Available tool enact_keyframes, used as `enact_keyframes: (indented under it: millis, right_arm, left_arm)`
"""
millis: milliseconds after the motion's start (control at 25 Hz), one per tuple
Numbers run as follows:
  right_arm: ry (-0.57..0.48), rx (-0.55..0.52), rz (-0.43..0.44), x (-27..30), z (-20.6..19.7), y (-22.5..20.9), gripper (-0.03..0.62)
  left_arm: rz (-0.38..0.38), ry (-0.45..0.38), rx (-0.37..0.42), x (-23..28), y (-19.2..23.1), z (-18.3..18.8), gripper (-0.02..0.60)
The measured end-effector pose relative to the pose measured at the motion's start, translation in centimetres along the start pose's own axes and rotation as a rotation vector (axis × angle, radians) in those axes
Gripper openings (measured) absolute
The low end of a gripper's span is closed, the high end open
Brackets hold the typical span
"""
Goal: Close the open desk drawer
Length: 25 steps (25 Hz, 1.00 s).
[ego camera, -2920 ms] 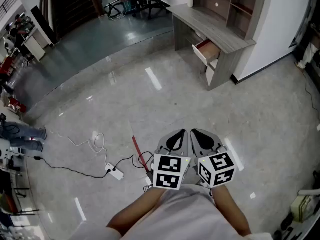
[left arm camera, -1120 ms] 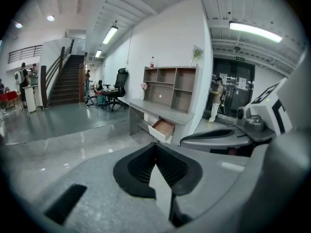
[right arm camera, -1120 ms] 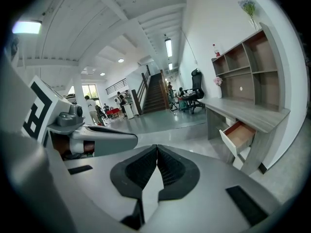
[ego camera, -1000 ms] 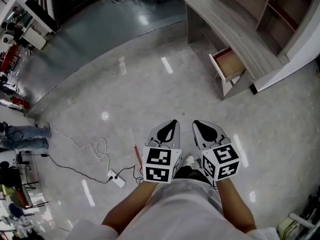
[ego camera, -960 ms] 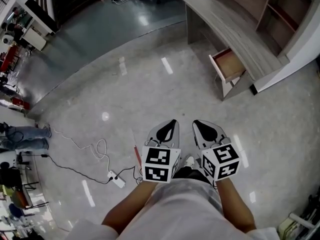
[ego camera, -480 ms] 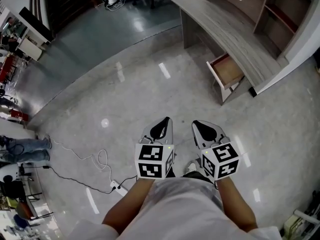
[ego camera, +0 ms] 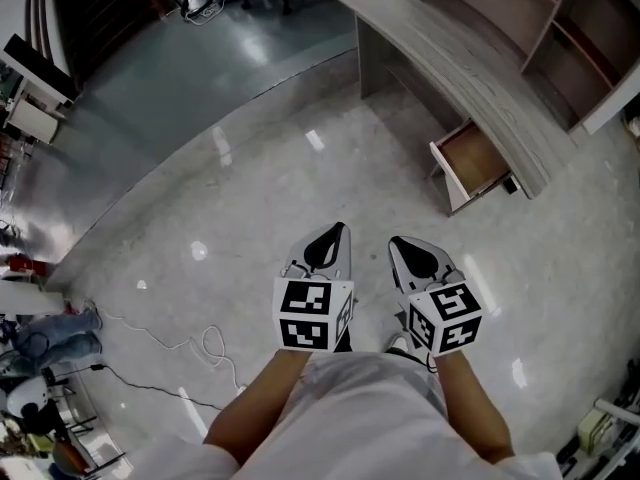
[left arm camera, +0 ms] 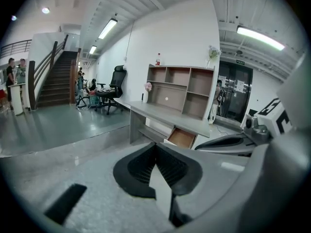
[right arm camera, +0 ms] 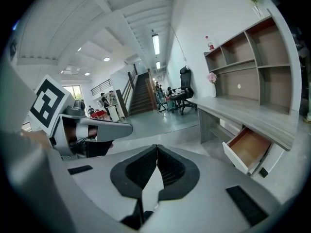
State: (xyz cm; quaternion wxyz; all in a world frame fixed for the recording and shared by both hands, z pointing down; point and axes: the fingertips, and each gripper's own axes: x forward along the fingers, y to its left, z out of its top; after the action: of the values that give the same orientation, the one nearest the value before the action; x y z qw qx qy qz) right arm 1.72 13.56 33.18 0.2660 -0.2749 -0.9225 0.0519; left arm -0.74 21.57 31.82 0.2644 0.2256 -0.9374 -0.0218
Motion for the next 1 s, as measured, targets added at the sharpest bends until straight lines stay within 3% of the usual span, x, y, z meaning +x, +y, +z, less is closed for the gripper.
enact_keyframes:
  millis: [240, 480, 840, 1000]
  right_arm:
    - [0.005, 0.026, -0.075, 6.5, 3.7, 0.4, 0.002]
    - [0.0, 0.068, -0.159, 10.4, 6.0, 0.7, 0.002]
    - [-0.052, 0.185, -0.393, 7.7, 6.3, -6.7, 0.002]
    - [-0.078, 0.237, -0.45, 6.3, 5.9, -10.8, 0.002]
  left_arm:
    - [-0.095, 0.038, 0.011, 3.5, 5.4, 2.6, 0.003]
    - [-0.251, 0.056, 0.084, 6.2, 6.3, 5.0, 0.003]
    - [-0.391, 0.107, 0.153, 10.4, 4.0, 6.2, 0.003]
    - [-0.429, 0.118, 0.191, 13.1, 1.3, 6.9, 0.003]
